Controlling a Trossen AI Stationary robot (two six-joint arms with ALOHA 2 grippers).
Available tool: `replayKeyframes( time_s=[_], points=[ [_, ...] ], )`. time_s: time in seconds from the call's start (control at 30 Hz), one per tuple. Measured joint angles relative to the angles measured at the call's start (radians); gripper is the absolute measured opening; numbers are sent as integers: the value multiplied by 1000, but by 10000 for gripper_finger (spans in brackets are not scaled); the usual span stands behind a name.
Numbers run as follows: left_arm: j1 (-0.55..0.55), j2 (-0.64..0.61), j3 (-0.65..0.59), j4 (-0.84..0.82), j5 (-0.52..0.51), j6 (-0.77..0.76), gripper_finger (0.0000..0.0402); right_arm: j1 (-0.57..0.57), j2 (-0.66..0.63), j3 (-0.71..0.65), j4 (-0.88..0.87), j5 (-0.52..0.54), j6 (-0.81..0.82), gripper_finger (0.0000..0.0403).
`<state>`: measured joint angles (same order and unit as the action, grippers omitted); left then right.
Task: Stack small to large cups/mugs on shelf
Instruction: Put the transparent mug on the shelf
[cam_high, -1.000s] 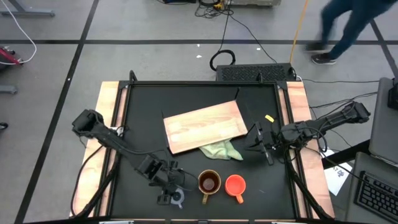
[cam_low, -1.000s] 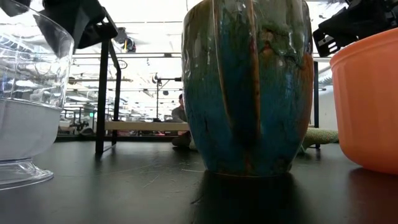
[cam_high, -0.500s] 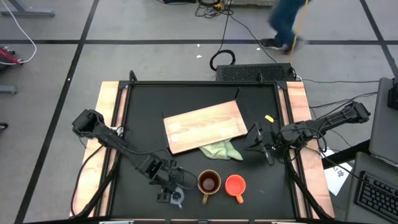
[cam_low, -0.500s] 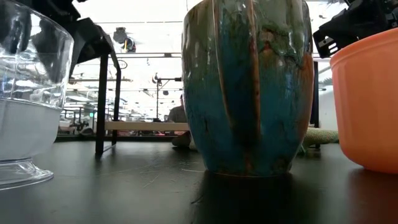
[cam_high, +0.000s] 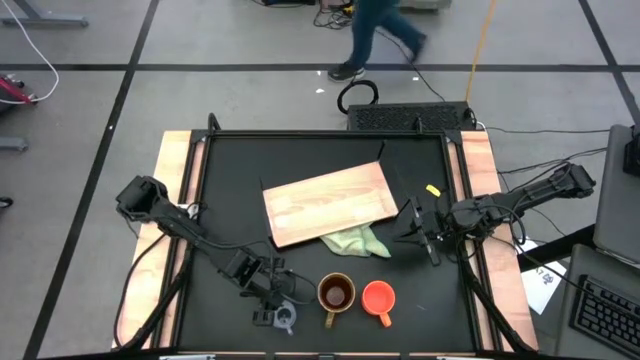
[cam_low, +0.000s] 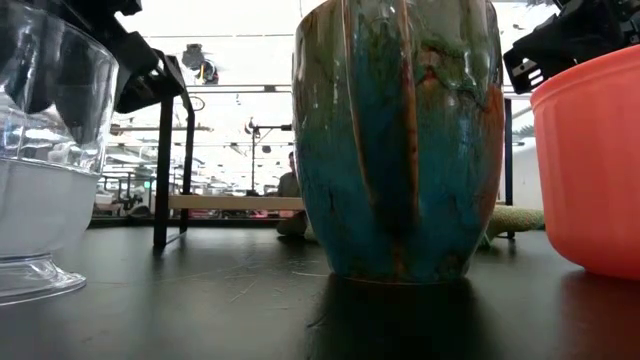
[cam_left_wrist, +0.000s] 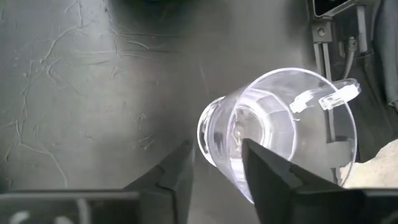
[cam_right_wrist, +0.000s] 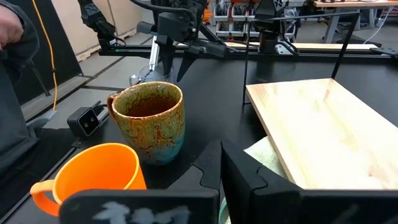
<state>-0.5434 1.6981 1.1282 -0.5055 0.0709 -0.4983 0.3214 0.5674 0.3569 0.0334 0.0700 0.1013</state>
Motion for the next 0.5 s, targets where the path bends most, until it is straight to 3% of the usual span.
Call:
replayKeyframes(
  time_s=[0.23,0.5],
  points=[
    [0,0,0,5,-2,50,16,0,0,0,0,0,0,0],
    [-2,-11,0,2,7,148,4,0,0,0,0,0,11,0]
  ],
)
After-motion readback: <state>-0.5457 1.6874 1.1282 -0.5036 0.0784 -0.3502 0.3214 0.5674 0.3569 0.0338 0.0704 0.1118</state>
